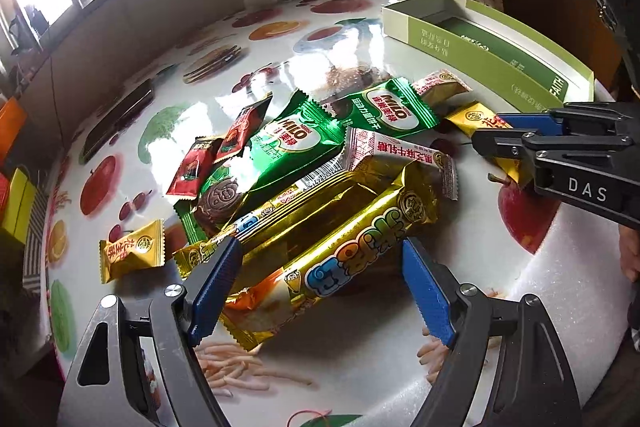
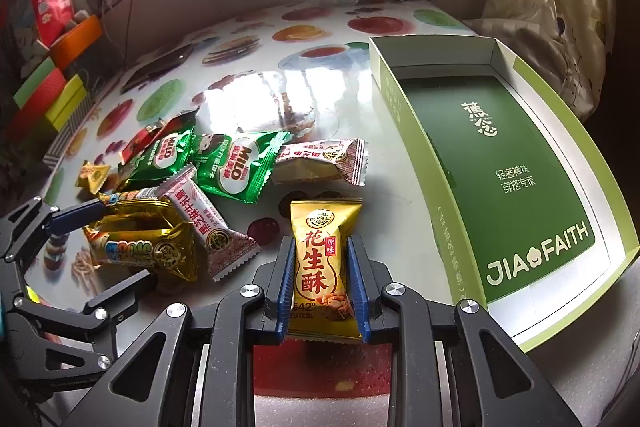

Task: Organize snacks
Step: 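Grasp the long gold bar with the left gripper while the right gripper lifts its candy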

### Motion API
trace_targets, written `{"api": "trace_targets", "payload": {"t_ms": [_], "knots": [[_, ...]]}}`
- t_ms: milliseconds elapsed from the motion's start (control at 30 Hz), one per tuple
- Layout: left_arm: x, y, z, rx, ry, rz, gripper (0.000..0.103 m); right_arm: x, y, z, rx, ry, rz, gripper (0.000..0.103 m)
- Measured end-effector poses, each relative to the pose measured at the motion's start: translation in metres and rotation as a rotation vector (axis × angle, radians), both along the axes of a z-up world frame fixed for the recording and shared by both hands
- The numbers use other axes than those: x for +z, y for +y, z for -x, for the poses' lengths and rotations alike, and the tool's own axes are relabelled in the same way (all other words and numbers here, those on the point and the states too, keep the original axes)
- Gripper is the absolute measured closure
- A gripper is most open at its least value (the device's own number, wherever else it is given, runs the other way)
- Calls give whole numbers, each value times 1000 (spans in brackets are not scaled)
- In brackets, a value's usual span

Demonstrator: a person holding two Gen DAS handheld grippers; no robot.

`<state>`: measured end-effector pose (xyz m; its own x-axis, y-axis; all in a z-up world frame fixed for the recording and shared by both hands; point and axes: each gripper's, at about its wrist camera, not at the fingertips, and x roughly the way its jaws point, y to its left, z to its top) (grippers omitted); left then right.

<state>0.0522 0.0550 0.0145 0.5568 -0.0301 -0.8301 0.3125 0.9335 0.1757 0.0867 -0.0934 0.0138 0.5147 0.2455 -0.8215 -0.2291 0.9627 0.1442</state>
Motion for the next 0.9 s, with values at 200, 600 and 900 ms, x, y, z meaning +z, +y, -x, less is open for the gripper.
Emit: {"api": "trace_targets", "payload": {"t_ms": [200,600,900], "knots": [[-5,1,1,6,20,39,31,0,1,0,4,-5,5,79],[-1,2,4,11,31,91,63,1,0,5,12,-19,-8,81],[7,9,4,47,15,147,78,5,4,9,34,-39,-13,82]]}}
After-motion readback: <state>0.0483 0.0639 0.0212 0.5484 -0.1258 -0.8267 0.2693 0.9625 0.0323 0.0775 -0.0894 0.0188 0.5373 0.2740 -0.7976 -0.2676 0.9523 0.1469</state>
